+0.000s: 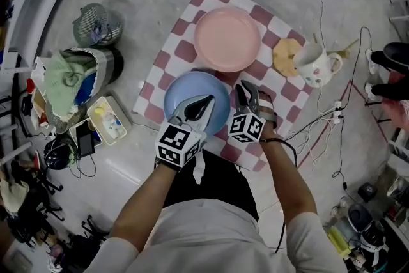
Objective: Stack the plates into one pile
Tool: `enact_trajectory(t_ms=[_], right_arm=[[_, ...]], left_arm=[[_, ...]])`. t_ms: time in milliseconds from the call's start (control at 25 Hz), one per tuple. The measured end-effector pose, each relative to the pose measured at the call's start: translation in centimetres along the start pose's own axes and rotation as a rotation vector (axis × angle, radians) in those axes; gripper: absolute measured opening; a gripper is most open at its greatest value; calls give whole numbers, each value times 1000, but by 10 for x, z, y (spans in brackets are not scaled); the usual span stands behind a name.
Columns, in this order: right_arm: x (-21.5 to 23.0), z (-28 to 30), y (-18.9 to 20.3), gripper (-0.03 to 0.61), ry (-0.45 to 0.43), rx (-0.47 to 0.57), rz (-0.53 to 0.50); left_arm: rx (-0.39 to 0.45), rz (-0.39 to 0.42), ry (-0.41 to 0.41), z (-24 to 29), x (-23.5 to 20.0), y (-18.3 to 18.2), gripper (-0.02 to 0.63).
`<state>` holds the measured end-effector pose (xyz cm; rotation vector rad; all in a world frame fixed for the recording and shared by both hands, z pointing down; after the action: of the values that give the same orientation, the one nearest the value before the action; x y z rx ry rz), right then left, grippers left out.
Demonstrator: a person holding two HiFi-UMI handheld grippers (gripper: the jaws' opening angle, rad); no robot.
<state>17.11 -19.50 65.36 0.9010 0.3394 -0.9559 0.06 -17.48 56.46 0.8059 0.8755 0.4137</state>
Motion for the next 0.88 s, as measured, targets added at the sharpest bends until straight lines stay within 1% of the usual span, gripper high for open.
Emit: enact_trajectory(t_ms=[120, 240, 480, 640, 880], right_arm=[[-2, 21, 3, 83, -25, 10, -54], [-4, 38, 5, 84, -42, 35, -138], [-9, 60, 2, 84, -53, 80, -282], [-12, 71, 1, 83, -61, 92, -371], [-13, 73, -1, 69, -73, 110, -394]], left_arm=[[-5, -10, -16, 4, -8, -1, 6], [-5, -22, -35, 5, -14, -1, 6], [-3, -42, -66, -2, -21, 2, 6], [4, -54, -84, -2, -25, 3, 6], [11, -59, -95, -5, -25, 3, 6]])
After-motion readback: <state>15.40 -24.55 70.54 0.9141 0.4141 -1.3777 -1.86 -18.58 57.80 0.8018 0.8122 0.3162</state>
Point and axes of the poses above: the fingertips, and each gripper's own axes: z forward along the fingers, x to its right, y out of its underside, the point moved 9 cm from there along -z, backward along the fingers, and after that the axes turned 12 degrees about y, right-handed, at the moved point
